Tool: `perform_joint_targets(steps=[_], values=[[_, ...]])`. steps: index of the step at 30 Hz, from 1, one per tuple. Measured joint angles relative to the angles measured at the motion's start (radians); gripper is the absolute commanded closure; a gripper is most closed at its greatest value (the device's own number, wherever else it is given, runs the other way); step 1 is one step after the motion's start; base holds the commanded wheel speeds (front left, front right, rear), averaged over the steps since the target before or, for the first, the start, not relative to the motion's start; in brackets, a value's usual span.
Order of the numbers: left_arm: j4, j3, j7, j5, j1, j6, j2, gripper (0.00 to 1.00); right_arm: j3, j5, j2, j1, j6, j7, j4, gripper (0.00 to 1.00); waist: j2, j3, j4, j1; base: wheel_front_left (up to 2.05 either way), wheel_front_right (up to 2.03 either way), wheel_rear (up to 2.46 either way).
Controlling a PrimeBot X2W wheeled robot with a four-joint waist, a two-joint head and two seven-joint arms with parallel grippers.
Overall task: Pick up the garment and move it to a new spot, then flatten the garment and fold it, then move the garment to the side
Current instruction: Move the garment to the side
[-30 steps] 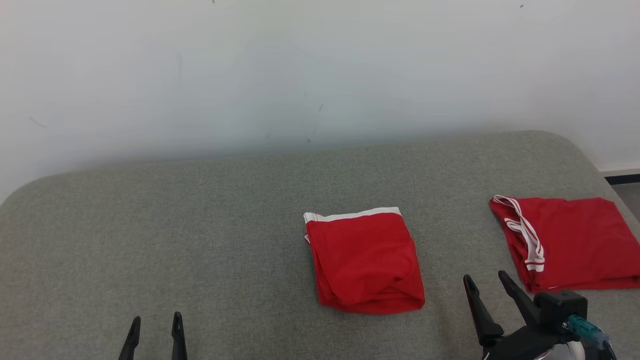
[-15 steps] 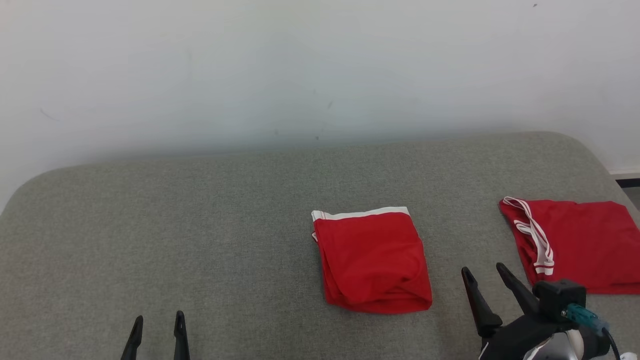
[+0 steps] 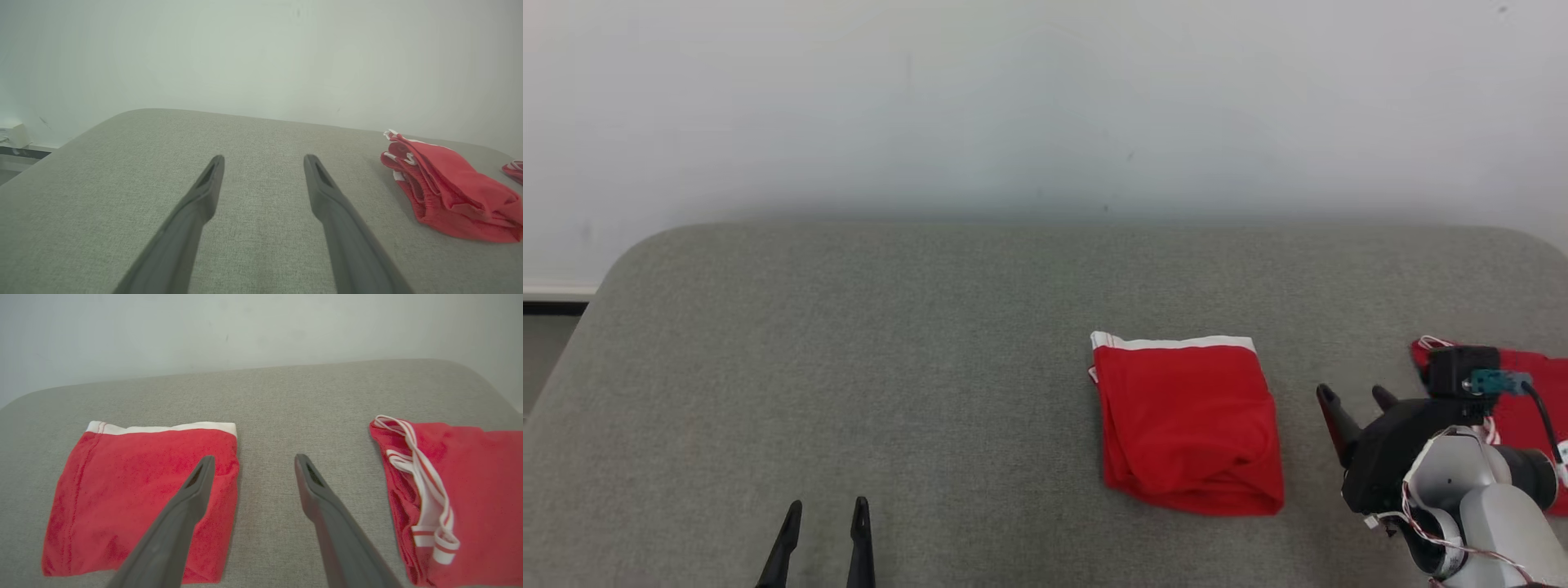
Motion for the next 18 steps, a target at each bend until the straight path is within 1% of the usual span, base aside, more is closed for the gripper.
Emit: perform_joint_targets(steps=[3,8,13,18], values=[[-0.006,-0.014,0.0,-0.01,-0.011,0.0,0.0,0.0,-0.04,-0.026,0.031,-0.044,0.0,0.092,0.051,0.0,0.0,0.02,0.028,0.0,0.0,0.0,0.0],[-0.022,-0.031,0.0,-0.02,-0.04,0.008,0.0,0.0,-0.101,-0.08,0.059,-0.106,0.0,0.178,0.103,0.0,0.0,0.068,0.071,0.0001,0.0,0.0,0.0],[-0.023,-0.048,0.0,-0.028,-0.055,0.009,0.0,0.0,-0.204,-0.124,0.097,-0.13,0.0,0.218,0.14,0.0,0.0,0.109,0.117,0.0001,0.0,0.0,0.0],[-0.027,-0.056,0.0,-0.03,-0.063,0.015,0.0,0.0,-0.26,-0.175,0.12,-0.131,0.0,0.283,0.18,0.0,0.0,0.141,0.153,0.0002,0.0,0.0,0.0]])
